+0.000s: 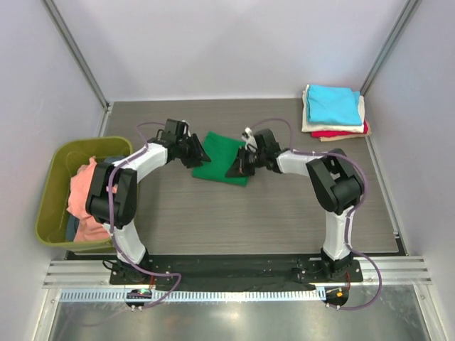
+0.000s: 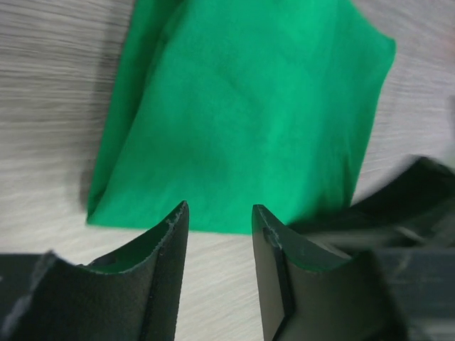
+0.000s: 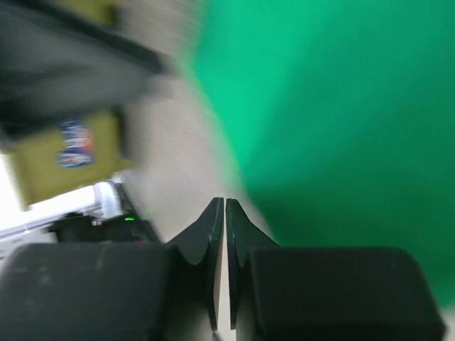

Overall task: Fold and stack the t-shirts
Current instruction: Fold the tshirt

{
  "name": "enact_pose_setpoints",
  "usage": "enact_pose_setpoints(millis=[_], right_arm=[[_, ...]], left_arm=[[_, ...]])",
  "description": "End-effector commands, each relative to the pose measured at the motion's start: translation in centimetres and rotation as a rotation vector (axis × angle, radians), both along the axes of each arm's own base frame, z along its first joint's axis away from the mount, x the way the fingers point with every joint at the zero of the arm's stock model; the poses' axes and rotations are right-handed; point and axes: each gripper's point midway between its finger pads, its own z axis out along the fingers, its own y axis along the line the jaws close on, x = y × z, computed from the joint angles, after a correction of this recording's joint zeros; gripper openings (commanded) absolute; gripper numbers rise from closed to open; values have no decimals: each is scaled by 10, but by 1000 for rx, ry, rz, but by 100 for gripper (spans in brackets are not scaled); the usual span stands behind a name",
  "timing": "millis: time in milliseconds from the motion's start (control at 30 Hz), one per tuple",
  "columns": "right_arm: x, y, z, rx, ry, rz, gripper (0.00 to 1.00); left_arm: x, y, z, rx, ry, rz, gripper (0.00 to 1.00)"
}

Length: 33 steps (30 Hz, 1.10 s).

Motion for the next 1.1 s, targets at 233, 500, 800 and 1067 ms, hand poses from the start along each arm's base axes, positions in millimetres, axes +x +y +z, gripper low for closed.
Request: enact_pose_setpoints(millis=[233, 500, 800, 1067], right_arm=[[-55, -61, -124, 40, 231, -95, 4], [-53, -70, -69, -75, 98, -34, 29], [-8, -58, 68, -27, -153, -44, 52], [39, 19, 71, 157, -86, -1, 34]], left_arm=[[3, -26, 6, -151, -77, -88, 40], [-8, -6, 53, -31, -125, -35, 39], [-12, -14, 93, -79, -263, -33, 33], [-25, -2, 110, -61, -299, 15, 29]])
